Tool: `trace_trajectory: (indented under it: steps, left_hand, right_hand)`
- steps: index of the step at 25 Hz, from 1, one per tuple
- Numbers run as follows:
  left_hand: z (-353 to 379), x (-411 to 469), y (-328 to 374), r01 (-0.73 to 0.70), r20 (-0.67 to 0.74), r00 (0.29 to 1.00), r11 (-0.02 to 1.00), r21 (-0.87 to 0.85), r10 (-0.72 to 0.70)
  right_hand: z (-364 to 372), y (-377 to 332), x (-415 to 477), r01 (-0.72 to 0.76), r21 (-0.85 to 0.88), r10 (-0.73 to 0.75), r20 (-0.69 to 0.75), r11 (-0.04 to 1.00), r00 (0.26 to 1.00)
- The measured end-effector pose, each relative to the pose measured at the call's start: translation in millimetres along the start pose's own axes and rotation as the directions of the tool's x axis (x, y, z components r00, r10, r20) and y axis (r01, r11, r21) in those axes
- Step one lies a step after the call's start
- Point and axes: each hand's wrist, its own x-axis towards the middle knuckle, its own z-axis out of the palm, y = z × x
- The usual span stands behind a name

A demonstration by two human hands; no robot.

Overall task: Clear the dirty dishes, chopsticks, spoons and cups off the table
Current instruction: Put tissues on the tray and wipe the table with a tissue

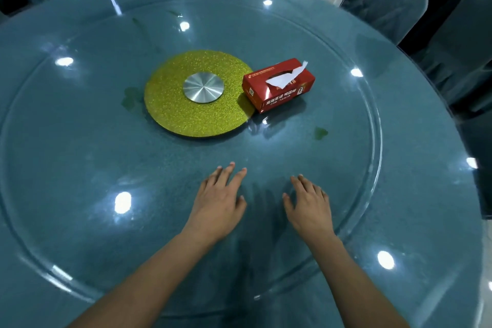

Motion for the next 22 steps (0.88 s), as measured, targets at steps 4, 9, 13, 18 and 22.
trace_trajectory:
  steps: [4,9,13,18,22]
  left_hand:
    - [-12.6,48.4,6.6,-0.047,-0.052,0.998,0.999,-0.026,0.045]
    - [-30.7,116.5,9.0,-0.062,-0.118,0.991,0.998,0.011,0.063]
    - [-40.7,161.0,17.5,-0.102,-0.127,0.986,0.992,0.071,0.111]
    - [-35.6,194.7,17.8,-0.141,-0.071,0.986,0.98,0.142,0.152]
    - [-30.5,202.8,6.6,-0.123,-0.014,0.992,0.978,0.167,0.127]
  right_hand:
    - [22.0,11.2,-2.0,0.035,-0.024,-0.039,-0.157,0.999,0.987]
    - [39.2,10.2,-8.2,0.08,-0.019,-0.082,-0.289,0.997,0.954]
    - [41.0,8.1,-7.8,0.098,-0.007,-0.095,-0.33,0.995,0.939]
    - [27.3,4.0,10.4,0.138,0.012,-0.12,-0.413,0.99,0.903]
    - [-20.3,0.8,80.0,0.137,0.069,-0.074,-0.569,0.988,0.819]
